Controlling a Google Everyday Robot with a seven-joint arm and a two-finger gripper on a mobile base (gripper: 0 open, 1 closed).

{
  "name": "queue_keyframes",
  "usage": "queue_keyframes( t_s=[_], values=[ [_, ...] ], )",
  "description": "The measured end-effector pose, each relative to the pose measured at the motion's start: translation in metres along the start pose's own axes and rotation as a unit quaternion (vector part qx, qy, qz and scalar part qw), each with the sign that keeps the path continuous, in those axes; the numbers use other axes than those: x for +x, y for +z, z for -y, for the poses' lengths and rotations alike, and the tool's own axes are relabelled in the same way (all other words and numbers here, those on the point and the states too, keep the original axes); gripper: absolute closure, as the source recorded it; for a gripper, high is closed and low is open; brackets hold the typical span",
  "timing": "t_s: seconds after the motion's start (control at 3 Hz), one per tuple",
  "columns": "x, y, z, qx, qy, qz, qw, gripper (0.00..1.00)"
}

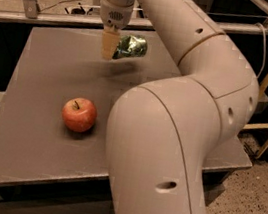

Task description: Place green can upright

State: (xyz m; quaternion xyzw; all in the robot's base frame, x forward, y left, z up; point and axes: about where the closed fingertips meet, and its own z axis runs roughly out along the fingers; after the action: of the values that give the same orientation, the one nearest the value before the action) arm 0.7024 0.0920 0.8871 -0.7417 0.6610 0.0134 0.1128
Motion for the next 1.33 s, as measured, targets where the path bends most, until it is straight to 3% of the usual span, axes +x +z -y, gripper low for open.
queue_keyframes(
  t_s=[0.33,0.67,1.0,1.33],
  values=[
    [0.009,-0.018,-0.002,0.003,0.014,0.024,0.9996,0.05],
    [0.002,-0.012,-0.022,-0.028,0.021,0.059,0.9977,0.00],
    [-0.006,0.002,-0.041,-0.055,0.014,0.063,0.9964,0.00],
    [-0.006,0.012,-0.060,-0.031,-0.038,0.029,0.9984,0.00]
  ],
)
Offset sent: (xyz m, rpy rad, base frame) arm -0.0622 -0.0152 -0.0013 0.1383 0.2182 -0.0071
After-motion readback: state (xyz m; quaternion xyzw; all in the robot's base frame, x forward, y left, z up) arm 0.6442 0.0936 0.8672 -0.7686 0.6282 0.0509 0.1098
